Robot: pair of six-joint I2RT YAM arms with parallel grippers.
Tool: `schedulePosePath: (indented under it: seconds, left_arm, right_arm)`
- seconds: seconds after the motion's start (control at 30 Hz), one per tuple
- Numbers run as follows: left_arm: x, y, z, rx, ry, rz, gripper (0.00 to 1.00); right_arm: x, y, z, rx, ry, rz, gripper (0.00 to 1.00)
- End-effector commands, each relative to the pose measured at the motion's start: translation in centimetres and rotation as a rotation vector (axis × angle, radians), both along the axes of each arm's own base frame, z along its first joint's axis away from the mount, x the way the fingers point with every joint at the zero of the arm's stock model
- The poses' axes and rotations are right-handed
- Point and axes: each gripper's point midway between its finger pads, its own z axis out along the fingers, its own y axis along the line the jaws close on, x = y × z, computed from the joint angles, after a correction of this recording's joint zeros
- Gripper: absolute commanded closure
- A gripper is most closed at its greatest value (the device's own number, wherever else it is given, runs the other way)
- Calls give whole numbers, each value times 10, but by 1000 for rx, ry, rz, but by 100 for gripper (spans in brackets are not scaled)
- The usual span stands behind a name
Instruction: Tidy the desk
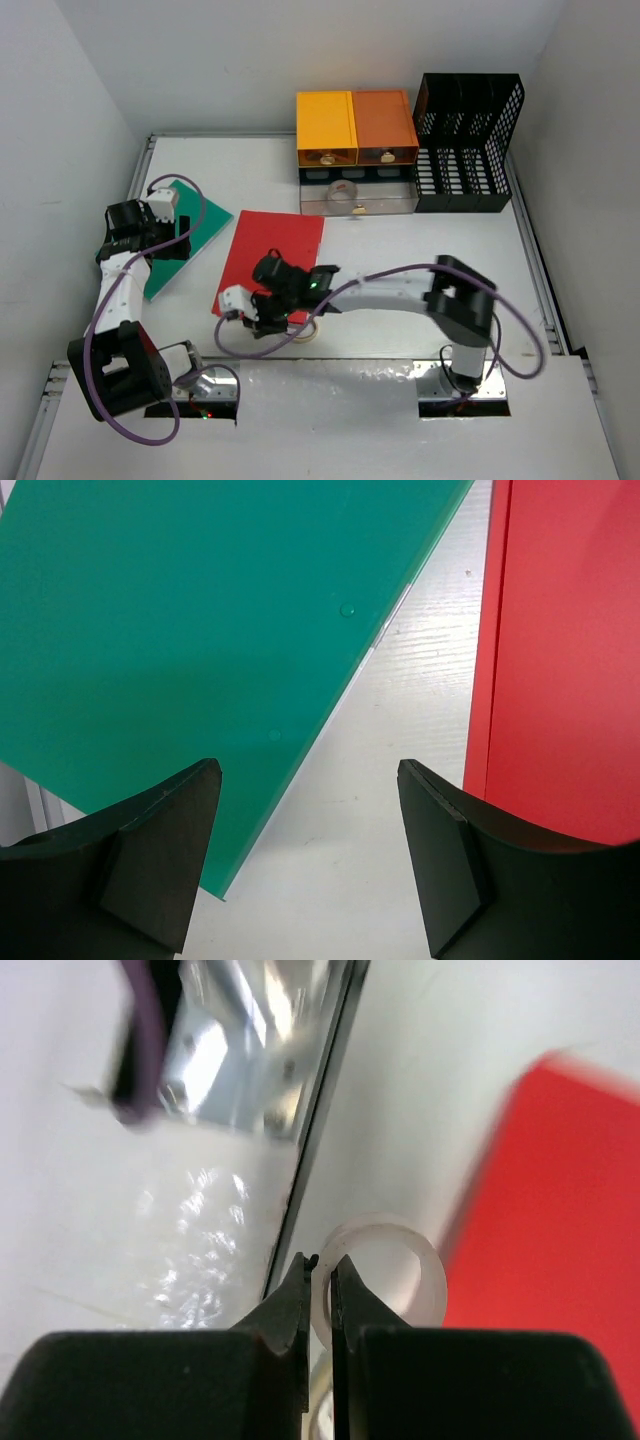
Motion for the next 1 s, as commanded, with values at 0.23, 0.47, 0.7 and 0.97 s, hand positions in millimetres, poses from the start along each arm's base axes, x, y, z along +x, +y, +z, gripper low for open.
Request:
schedulePosePath:
  seconds: [0.23, 0.47, 0.7, 0.97]
  left_arm:
    - [10, 1, 15, 5, -54, -17, 30]
    - [9, -1, 15, 0, -50, -28, 30]
    - [9, 1, 13, 2, -44, -23, 30]
    - [9, 1, 11, 1, -40, -23, 30]
  right_arm:
    - [242, -99, 157, 347, -152, -957, 100]
    - [387, -227, 125, 152, -176, -1464, 100]
    - [422, -262, 65, -25, -211, -1558, 100]
    - [425, -285, 17, -125, -192, -1627, 100]
